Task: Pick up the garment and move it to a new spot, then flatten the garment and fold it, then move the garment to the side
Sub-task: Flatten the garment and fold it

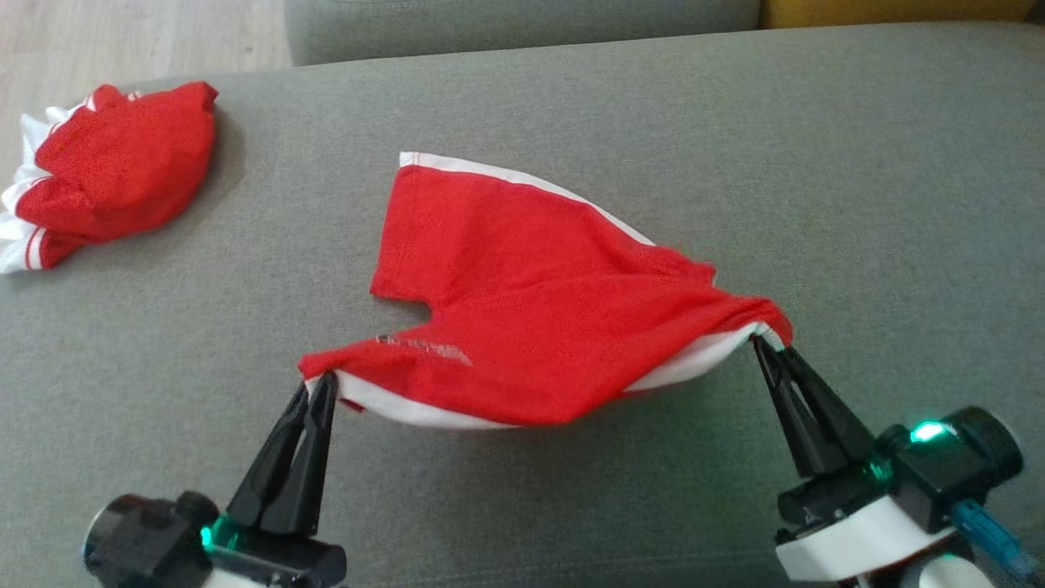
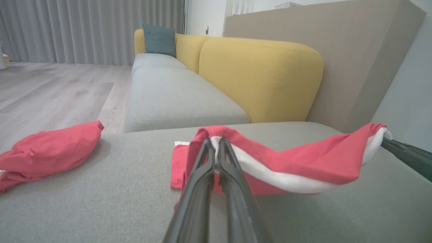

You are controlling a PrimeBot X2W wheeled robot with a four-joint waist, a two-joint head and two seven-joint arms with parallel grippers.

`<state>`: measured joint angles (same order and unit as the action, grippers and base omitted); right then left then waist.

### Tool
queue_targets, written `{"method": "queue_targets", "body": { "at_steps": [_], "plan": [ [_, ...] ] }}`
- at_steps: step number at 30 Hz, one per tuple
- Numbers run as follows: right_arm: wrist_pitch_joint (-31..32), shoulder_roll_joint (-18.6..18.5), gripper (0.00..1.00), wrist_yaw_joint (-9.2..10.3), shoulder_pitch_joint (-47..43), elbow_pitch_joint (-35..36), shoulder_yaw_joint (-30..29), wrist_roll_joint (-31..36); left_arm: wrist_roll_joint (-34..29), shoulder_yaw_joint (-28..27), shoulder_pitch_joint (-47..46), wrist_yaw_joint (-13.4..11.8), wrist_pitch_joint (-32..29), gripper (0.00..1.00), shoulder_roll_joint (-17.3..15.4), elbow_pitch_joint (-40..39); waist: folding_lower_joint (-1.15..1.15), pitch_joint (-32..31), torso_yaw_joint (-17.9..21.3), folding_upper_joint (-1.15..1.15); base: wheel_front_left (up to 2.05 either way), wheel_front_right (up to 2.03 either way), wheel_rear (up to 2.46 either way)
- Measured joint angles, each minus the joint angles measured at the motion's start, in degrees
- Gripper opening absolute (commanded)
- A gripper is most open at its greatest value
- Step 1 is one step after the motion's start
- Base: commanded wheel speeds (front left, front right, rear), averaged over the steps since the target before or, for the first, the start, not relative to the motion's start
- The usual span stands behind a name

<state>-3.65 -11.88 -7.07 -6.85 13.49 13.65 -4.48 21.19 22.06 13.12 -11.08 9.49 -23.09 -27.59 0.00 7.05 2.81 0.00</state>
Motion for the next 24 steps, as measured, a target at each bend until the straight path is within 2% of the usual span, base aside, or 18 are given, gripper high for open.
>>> {"method": "queue_targets", "body": {
  "at_steps": [8, 14, 24],
  "plan": [
    [0.1, 0.5, 0.00, 0.00, -0.5, -9.6, 1.4, -2.7, 2.7, 1.1, -3.4, 2.1, -1.3, 0.00, 0.6, 8.8, 0.00, 1.4, 0.9, 0.00, 0.00, 0.00, 0.00],
    [-1.2, 0.5, 0.00, 0.00, 2.8, -18.1, 5.0, -4.7, 3.3, 0.9, -11.3, 3.1, -1.3, 0.00, 1.9, 16.8, 0.00, 3.5, 1.7, 0.00, 0.00, 0.00, 0.00],
    [-4.6, 2.5, 0.00, 0.00, 12.3, -24.9, 6.7, -5.8, 1.4, 1.9, -26.7, 5.2, -1.9, 0.00, 4.2, 29.6, 0.00, 8.5, 3.4, 0.00, 0.00, 0.00, 0.00]
  ]
}}
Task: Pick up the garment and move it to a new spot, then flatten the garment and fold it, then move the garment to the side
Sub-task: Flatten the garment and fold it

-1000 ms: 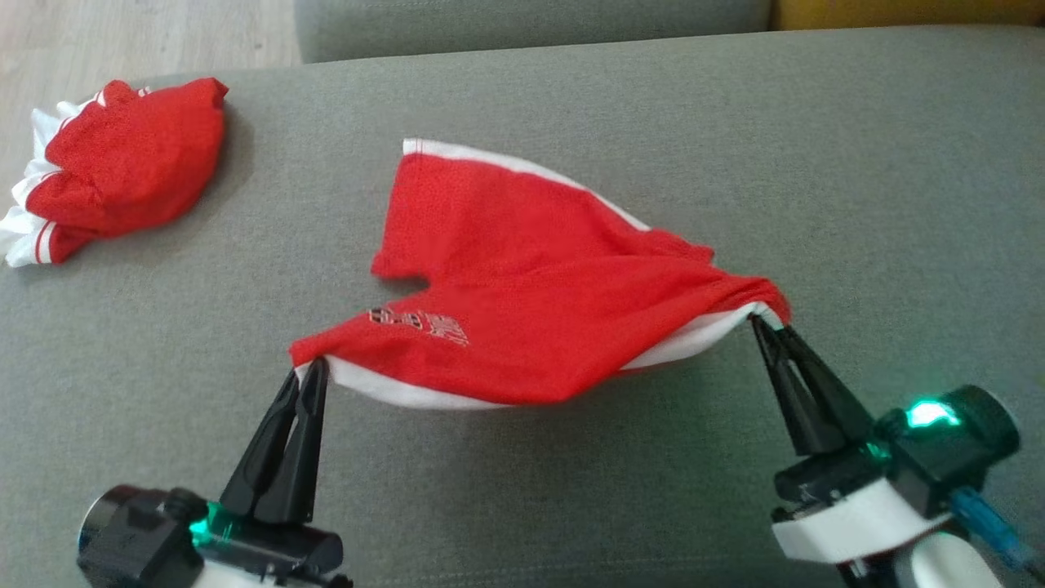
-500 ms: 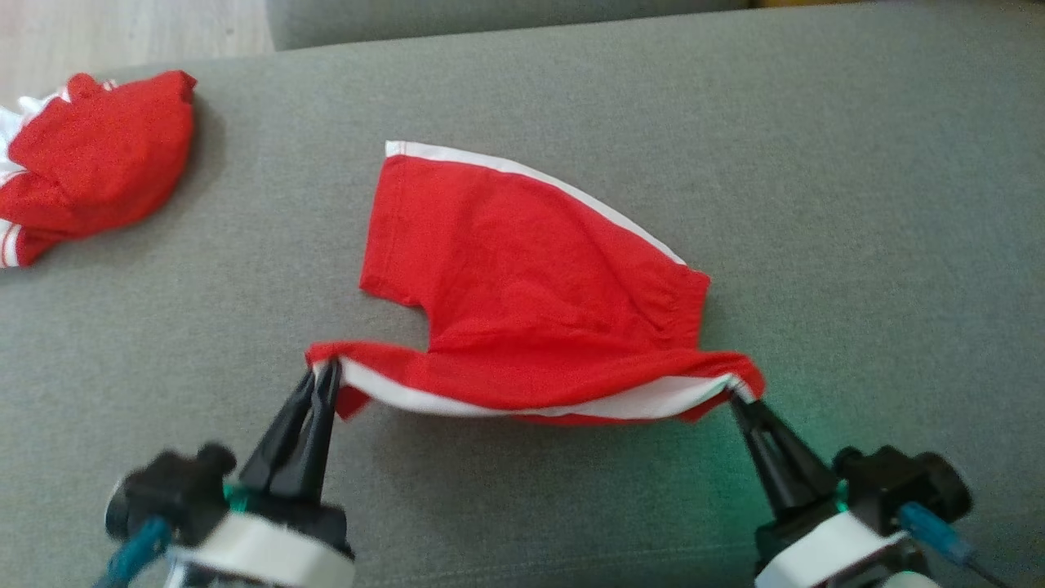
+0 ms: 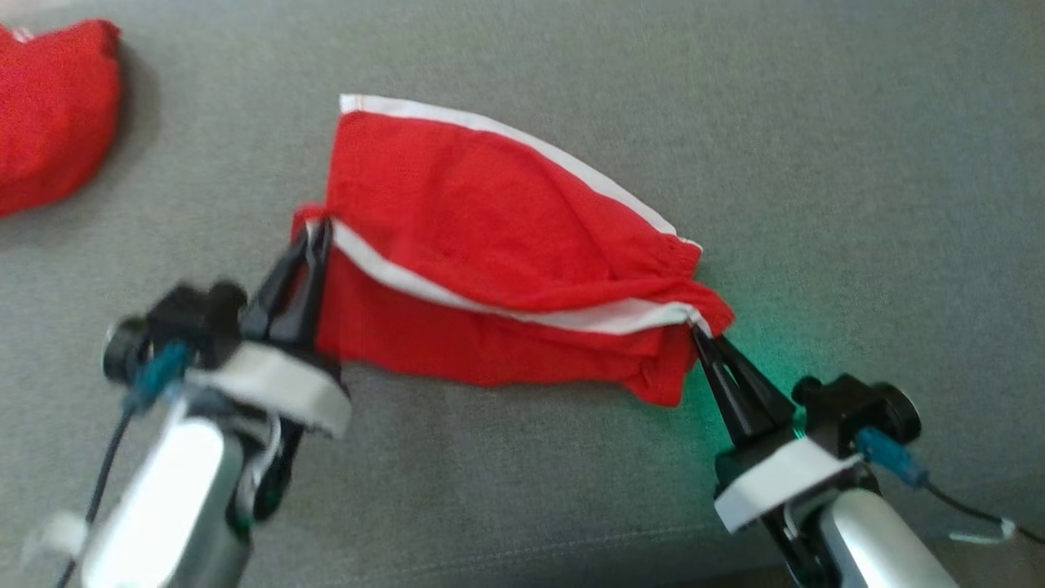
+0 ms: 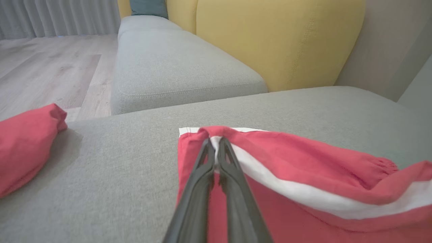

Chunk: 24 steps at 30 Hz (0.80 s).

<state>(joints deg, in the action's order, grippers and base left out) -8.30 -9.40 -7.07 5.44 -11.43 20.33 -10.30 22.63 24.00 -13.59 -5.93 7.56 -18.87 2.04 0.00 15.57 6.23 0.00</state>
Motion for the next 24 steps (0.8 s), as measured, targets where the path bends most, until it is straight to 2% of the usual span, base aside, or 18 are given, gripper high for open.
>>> {"method": "queue_targets", "body": {
  "at_steps": [5, 12, 19, 24],
  "plan": [
    [-1.6, 1.8, 0.00, 0.00, 3.7, -2.5, 0.2, -0.3, -2.0, 0.3, -8.0, 0.4, 0.1, 0.00, 1.2, 7.9, 0.00, 2.9, 1.3, 0.00, 0.00, 0.00, 0.00],
    [-3.6, 3.9, 0.00, 0.00, 8.3, -5.4, 0.6, -0.3, -2.9, -0.6, -16.3, -0.6, 0.6, 0.00, 1.7, 16.6, 0.00, 6.9, 3.6, 0.00, 0.00, 0.00, 0.00],
    [-4.9, 5.2, 0.00, 0.00, 13.1, -8.3, 2.3, -0.3, -3.4, -0.8, -23.4, -0.6, 1.2, 0.00, 2.2, 23.7, 0.00, 10.5, 5.4, 0.00, 0.00, 0.00, 0.00],
    [-5.4, 5.3, 0.00, 0.00, 14.3, -9.1, 2.8, -0.3, -3.5, -0.8, -25.4, -0.6, 1.7, 0.00, 2.5, 25.8, 0.00, 11.2, 5.6, 0.00, 0.00, 0.00, 0.00]
  ]
}}
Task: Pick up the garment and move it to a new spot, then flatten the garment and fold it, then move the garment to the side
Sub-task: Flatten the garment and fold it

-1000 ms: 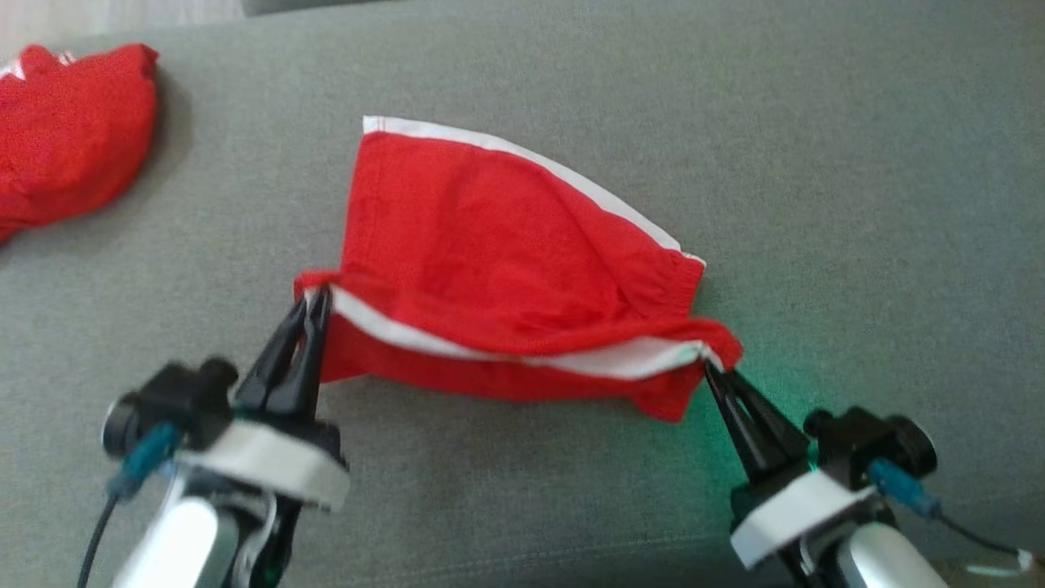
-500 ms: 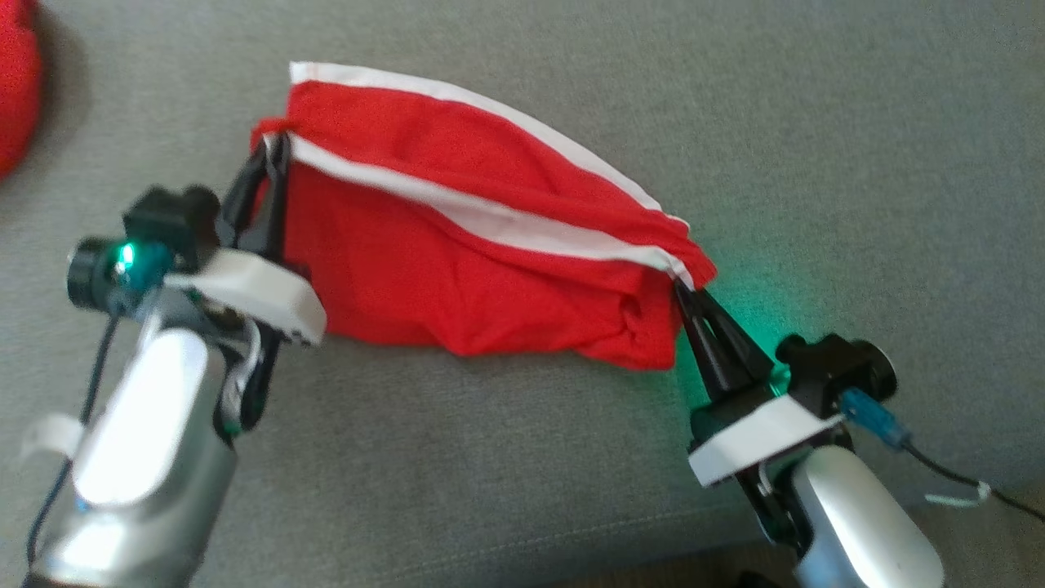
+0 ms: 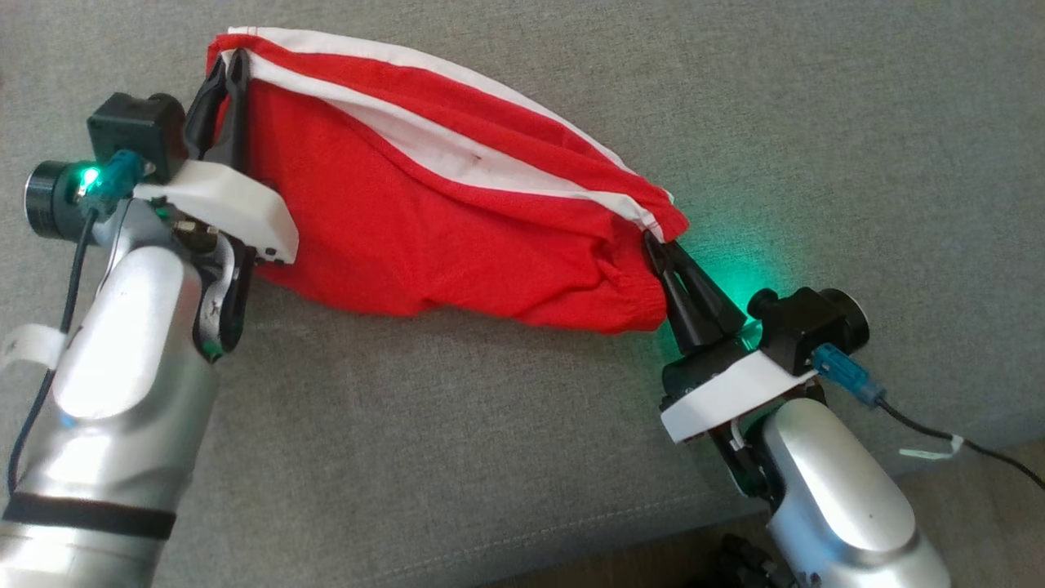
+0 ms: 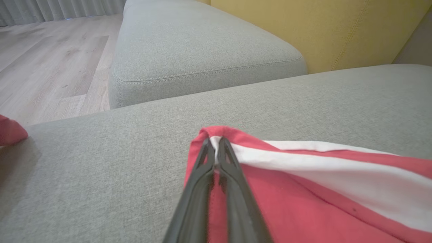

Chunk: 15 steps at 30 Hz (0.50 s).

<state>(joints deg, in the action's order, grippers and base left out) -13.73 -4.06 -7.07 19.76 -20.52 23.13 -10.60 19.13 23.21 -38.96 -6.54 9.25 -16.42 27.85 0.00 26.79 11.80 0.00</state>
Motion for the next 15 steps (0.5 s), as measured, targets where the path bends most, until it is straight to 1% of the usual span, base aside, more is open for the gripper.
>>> {"method": "queue_targets", "body": {
  "at_steps": [1, 2, 3, 4, 5, 6, 7, 8, 9, 10, 11, 15],
  "plan": [
    [-0.1, 0.0, 0.00, 0.00, 0.1, -0.1, 0.1, 0.0, 0.0, 0.0, -0.2, 0.0, 0.0, 0.09, 0.0, 0.4, 0.00, 0.1, 0.0, 0.00, 0.00, 0.00, 0.00],
    [-0.1, 0.0, 0.00, 0.00, 0.1, -0.1, 0.1, 0.0, 0.0, 0.0, -0.2, 0.0, 0.0, 0.22, 0.0, 0.4, 0.00, 0.1, 0.0, 0.00, 0.00, 0.00, 0.00],
    [-0.1, 0.1, 0.00, 0.00, 0.1, -0.2, 0.1, 0.0, 0.0, 0.0, -0.3, 0.0, 0.0, 0.40, 0.0, 0.7, 0.00, 0.1, 0.0, 0.00, 0.00, 0.00, 0.00],
    [-0.2, 0.1, 0.00, 0.00, 0.2, -0.5, 0.2, 0.0, 0.0, 0.0, -0.5, 0.1, 0.0, 0.64, 0.1, 1.3, 0.00, 0.2, -0.1, 0.00, 0.00, 0.00, 0.00],
    [-0.2, 0.1, 0.00, 0.00, 0.3, -0.5, 0.2, 0.0, 0.0, 0.1, -0.6, 0.1, 0.3, 1.00, 0.2, 1.7, 0.00, 0.3, -0.1, 0.00, 0.00, 0.00, 0.00],
    [-0.3, 0.1, 0.03, 0.00, 0.5, -0.6, 0.2, 0.0, 0.0, 0.1, -0.8, 0.3, 0.7, 1.00, 0.2, 2.0, 0.00, 0.4, -0.1, 0.00, 0.00, 0.00, 0.00],
    [-0.4, 0.2, 0.08, 0.00, 0.9, -0.6, 0.2, 0.0, 0.0, 0.1, -1.0, 0.5, 1.1, 1.00, 0.2, 2.2, 0.00, 0.4, -0.1, 0.00, 0.00, 0.00, 0.00],
    [-0.4, 0.2, 0.21, 0.00, 1.2, -0.6, 0.2, 0.0, 0.0, 0.1, -1.5, 0.6, 1.4, 1.00, 0.3, 2.3, 0.00, 0.5, -0.2, 0.00, 0.00, 0.00, 0.00],
    [-0.5, 0.2, 0.38, 0.00, 1.4, -0.7, 0.2, 0.0, 0.0, 0.2, -1.8, 0.9, 1.6, 1.00, 0.4, 2.5, 0.00, 0.6, -0.3, 0.00, 0.00, 0.00, 0.00],
    [-0.5, 0.2, 0.67, 0.00, 1.5, -0.7, 0.2, 0.0, 0.0, 0.3, -2.2, 1.3, 2.1, 1.00, 0.4, 2.7, 0.00, 0.6, -0.3, 0.00, 0.00, 0.00, 0.00],
    [-0.5, 0.2, 1.00, 0.00, 1.6, -0.8, 0.2, 0.0, 0.0, 0.3, -2.6, 1.6, 2.5, 1.00, 0.5, 3.1, 0.00, 0.6, -0.4, 0.00, 0.00, 0.00, 0.00],
    [-0.5, 0.3, 1.00, 0.00, 1.8, -0.7, 0.0, -0.5, 0.0, 0.6, -2.8, 2.1, 3.6, 1.00, 0.9, 4.1, 0.00, 0.6, -0.7, 0.00, 0.00, 0.00, 0.00]
  ]
}}
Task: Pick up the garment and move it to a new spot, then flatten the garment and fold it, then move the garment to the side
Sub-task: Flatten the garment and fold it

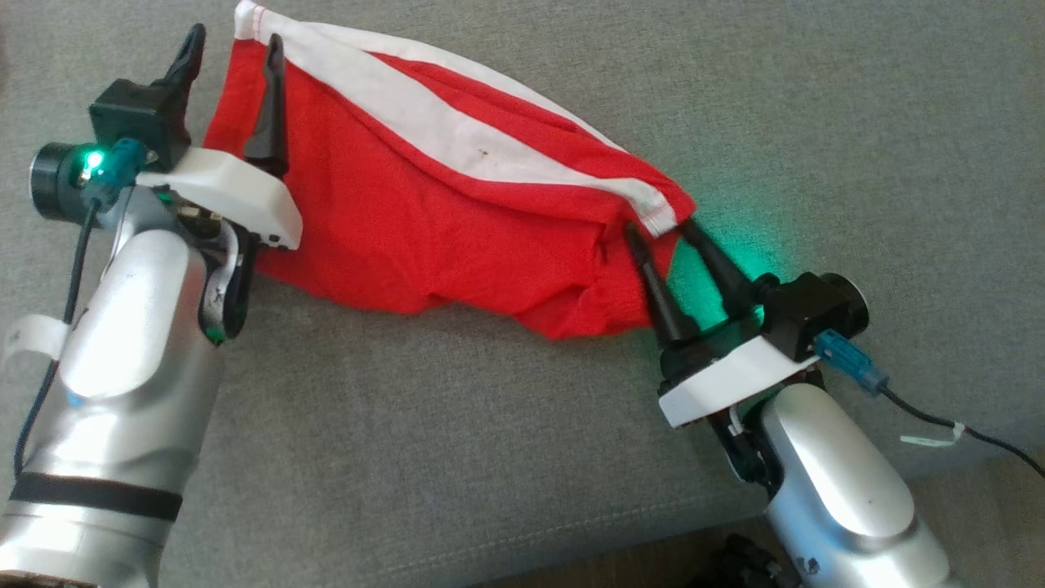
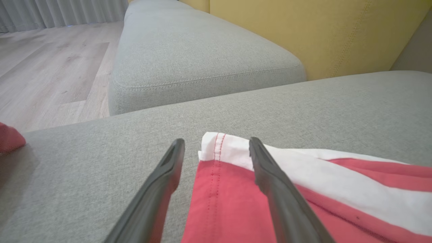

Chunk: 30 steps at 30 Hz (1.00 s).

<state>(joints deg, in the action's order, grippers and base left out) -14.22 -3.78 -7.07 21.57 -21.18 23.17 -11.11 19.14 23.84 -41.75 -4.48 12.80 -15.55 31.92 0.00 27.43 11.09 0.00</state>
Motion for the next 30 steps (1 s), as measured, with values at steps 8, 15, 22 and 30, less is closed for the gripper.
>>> {"method": "queue_targets", "body": {
  "at_steps": [8, 15, 22, 30],
  "plan": [
    [-0.2, 0.1, 1.00, 0.00, -1.2, 3.7, -2.6, 0.6, 0.4, 0.1, 2.2, 0.0, 1.0, 1.00, 0.9, -2.6, 0.00, -1.3, -1.1, 0.00, 0.00, 0.00, 0.00],
    [-0.2, 0.2, 1.00, 0.00, -6.3, 5.7, -5.6, 2.3, 2.3, -0.2, 9.1, -0.9, 1.3, 1.00, 1.1, -6.5, 0.00, -3.8, -2.1, 0.00, 0.00, 0.00, 0.00],
    [-0.1, 0.3, 1.00, 0.00, -9.7, 7.5, -8.3, 3.8, 4.5, -0.8, 13.8, -2.4, -0.1, 1.00, 0.9, -8.4, 0.00, -6.9, -2.2, 0.00, 0.00, 0.00, 0.00],
    [0.3, 0.4, 1.00, 0.00, -11.6, 11.2, -9.7, 4.1, 8.0, -1.9, 16.9, -3.4, -6.4, 1.00, 0.8, -6.4, 0.00, -9.1, -0.7, 0.00, 0.00, 0.00, 0.00]
  ]
}}
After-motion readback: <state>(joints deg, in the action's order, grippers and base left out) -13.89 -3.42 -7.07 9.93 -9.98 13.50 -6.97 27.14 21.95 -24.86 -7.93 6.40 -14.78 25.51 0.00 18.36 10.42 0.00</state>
